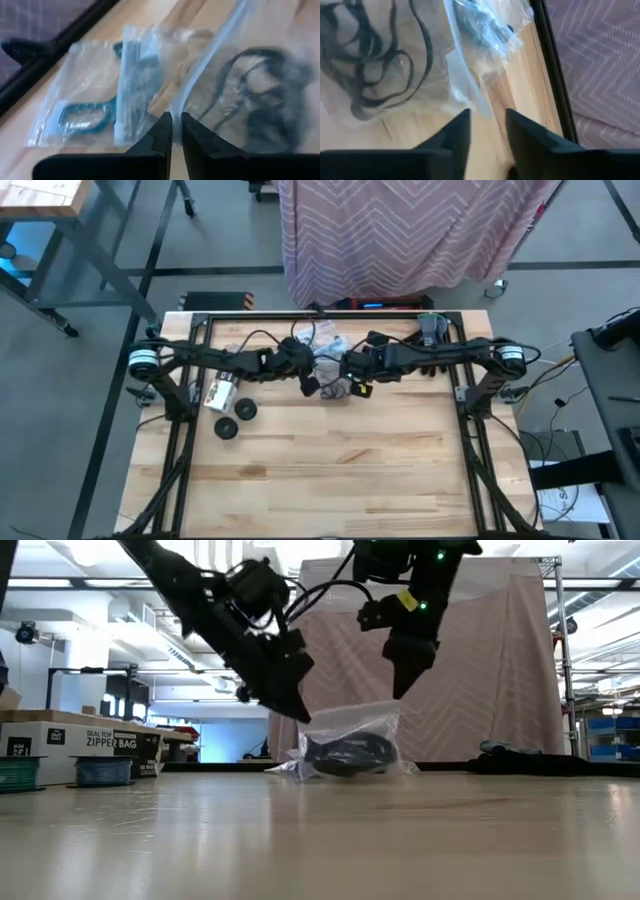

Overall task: Sort rubber bands
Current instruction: Close the transparent zip bag, then return to Home Position

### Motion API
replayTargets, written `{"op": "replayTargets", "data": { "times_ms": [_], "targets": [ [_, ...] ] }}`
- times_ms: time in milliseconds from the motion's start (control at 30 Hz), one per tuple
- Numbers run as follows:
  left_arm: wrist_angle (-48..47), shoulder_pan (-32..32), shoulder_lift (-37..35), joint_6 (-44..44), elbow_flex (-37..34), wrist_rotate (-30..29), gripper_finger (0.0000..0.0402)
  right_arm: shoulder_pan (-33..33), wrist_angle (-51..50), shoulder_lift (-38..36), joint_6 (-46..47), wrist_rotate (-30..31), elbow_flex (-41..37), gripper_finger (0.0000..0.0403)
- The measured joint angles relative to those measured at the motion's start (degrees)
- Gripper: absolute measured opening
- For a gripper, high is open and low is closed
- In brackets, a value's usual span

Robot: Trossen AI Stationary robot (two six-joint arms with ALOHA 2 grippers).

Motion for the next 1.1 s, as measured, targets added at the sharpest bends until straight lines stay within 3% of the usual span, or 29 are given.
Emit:
{"op": "replayTargets", "data": {
  "times_ms": [200,400,600,733,900,1100],
  "targets": [
    [0.53,0.18,3.07,-0.01,-0.02,-0.02,0.0018,0.38,-2.94,-2.18,1.20,-0.30,-0.77,0.0211],
    [0.93,0.17,2.43,-0.02,0.00,-0.02,0.0035,0.63,-3.04,-4.61,3.70,-0.60,-1.22,0.0246],
    [1.01,0.17,1.40,0.00,0.02,-0.02,0.0069,1.64,-1.74,-7.18,4.98,-1.93,-2.30,0.0254],
    [-0.39,0.16,0.06,0.60,0.07,-0.02,0.0114,2.69,8.96,-12.35,2.32,-3.75,-7.17,0.0248],
    [-7.65,0.00,-5.63,2.45,0.07,-0.28,0.0175,2.93,20.60,-24.18,1.25,-7.09,-17.55,0.0229],
    [-21.61,-0.98,-17.02,2.27,0.07,-0.48,0.0227,2.95,24.42,-41.89,2.05,-15.75,-28.36,0.0208]
  ]
}}
